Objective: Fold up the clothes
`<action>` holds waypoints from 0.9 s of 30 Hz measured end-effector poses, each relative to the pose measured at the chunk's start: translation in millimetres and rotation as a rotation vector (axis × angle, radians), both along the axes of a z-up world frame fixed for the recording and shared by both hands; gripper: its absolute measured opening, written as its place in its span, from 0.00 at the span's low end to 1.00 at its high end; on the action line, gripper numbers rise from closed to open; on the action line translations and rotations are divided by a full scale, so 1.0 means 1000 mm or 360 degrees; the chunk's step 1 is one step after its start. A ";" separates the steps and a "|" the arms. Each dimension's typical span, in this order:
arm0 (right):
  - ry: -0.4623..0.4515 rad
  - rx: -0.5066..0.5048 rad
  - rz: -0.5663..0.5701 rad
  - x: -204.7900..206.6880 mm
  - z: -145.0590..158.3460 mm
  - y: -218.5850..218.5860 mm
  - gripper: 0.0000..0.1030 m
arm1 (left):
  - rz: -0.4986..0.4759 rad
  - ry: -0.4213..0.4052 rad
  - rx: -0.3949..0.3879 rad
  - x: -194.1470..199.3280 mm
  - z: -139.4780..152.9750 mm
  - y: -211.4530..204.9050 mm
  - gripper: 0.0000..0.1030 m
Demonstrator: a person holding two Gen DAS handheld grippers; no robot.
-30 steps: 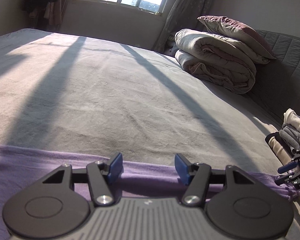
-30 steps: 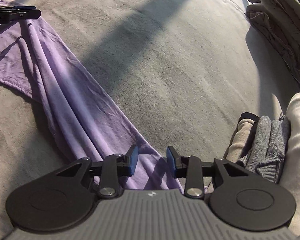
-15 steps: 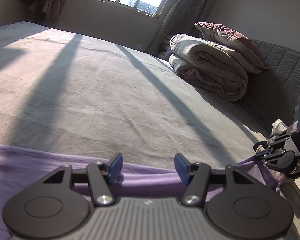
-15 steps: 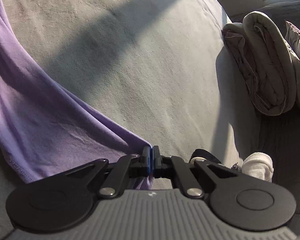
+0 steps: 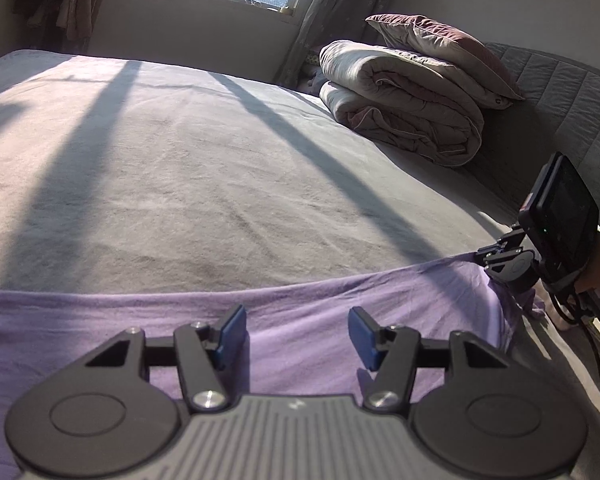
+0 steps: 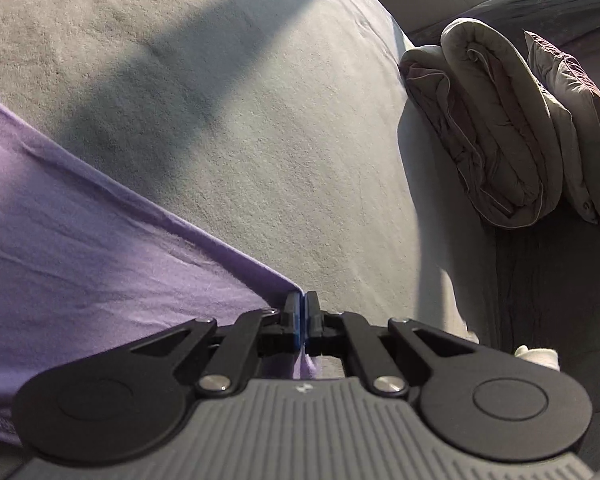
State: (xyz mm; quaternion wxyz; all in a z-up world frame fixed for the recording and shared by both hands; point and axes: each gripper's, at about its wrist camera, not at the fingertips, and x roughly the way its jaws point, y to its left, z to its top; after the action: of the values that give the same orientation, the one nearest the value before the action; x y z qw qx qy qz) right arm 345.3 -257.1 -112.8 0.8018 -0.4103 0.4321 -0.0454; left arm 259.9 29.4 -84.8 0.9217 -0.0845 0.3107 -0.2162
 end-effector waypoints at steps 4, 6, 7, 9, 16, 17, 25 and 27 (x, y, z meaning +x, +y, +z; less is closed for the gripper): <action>-0.0010 0.0048 -0.0040 -0.002 0.007 0.001 0.10 | -0.0004 -0.0008 0.0021 -0.001 0.000 -0.001 0.58; 0.0009 0.0144 -0.0084 -0.003 0.019 -0.003 0.14 | -0.0001 -0.0004 0.0011 0.000 0.001 0.000 0.57; 0.0023 0.0205 -0.0109 -0.002 0.028 -0.007 0.16 | 0.0001 -0.0003 0.0009 0.000 0.001 0.000 0.57; 0.0026 0.0292 -0.0145 -0.004 0.046 -0.015 0.34 | 0.0008 -0.0003 0.0009 0.000 0.002 -0.001 0.57; 0.0030 0.0561 -0.0368 -0.022 0.087 -0.052 0.39 | 0.0013 -0.0008 0.0028 0.000 0.003 -0.003 0.58; 0.0039 0.0612 -0.0412 -0.027 0.087 -0.057 0.39 | 0.0015 -0.0006 0.0024 0.000 0.003 -0.003 0.58; 0.0130 0.0479 -0.0540 -0.023 0.059 -0.071 0.21 | 0.0019 -0.0004 0.0016 0.000 0.002 -0.004 0.58; 0.0144 0.0465 -0.0524 -0.024 0.059 -0.070 0.21 | 0.0019 -0.0005 0.0019 0.000 0.002 -0.004 0.58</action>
State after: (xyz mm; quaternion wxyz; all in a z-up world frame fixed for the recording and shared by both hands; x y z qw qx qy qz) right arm 321.6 -327.5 -53.5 0.8142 -0.2153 0.5309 -0.0941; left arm 260.2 25.4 -82.6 0.9240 -0.0806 0.3099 -0.2089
